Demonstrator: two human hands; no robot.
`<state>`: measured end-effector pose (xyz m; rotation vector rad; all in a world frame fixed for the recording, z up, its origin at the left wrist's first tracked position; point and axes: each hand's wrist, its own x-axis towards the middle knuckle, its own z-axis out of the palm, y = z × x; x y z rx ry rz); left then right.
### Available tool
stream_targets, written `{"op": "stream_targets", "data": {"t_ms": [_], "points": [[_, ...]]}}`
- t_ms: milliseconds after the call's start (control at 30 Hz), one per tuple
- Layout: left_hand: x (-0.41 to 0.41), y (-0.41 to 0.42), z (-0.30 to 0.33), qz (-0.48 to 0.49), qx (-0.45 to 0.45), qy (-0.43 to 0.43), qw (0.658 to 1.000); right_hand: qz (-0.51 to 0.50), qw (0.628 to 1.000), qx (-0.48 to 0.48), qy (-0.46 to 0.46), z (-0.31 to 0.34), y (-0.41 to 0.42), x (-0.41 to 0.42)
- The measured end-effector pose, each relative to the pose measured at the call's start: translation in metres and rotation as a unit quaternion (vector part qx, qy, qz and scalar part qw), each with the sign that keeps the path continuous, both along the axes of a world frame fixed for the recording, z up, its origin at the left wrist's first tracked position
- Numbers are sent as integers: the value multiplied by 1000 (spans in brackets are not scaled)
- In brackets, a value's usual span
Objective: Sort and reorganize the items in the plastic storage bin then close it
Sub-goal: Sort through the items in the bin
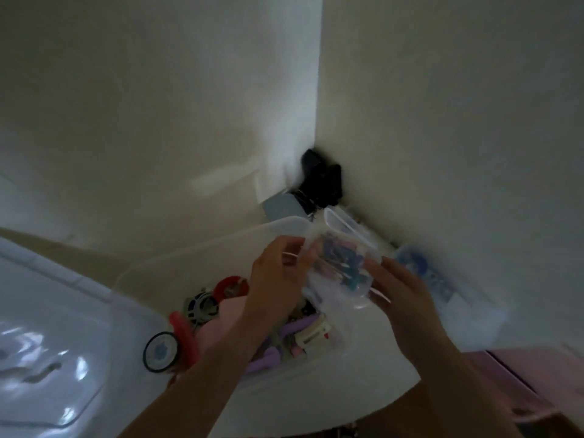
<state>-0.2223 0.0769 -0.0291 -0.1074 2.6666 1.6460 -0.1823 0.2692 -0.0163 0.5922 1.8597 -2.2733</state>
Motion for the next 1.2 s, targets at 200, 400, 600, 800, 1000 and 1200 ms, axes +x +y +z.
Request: {"op": "stream_targets", "data": {"t_ms": [200,400,600,800,1000,1200], "points": [[27,121,-35,-150,25,-104,983,-200,970,-37,-135,-42,85,58],[56,193,-123,-155,1,-298,942,-264,930,-11,-254,-135,130,74],[47,202,-187,-78,72,-407,907,-248,920,0,-304,-199,141,64],[34,217,-186,-86,96,-408,904,-239,923,21,-301,-227,153,52],[44,208,-127,-99,39,-283,953,-257,930,150,-215,-154,130,51],[33,110,-52,45,278,-156,947,-77,986,141,34,-37,29,20]]}}
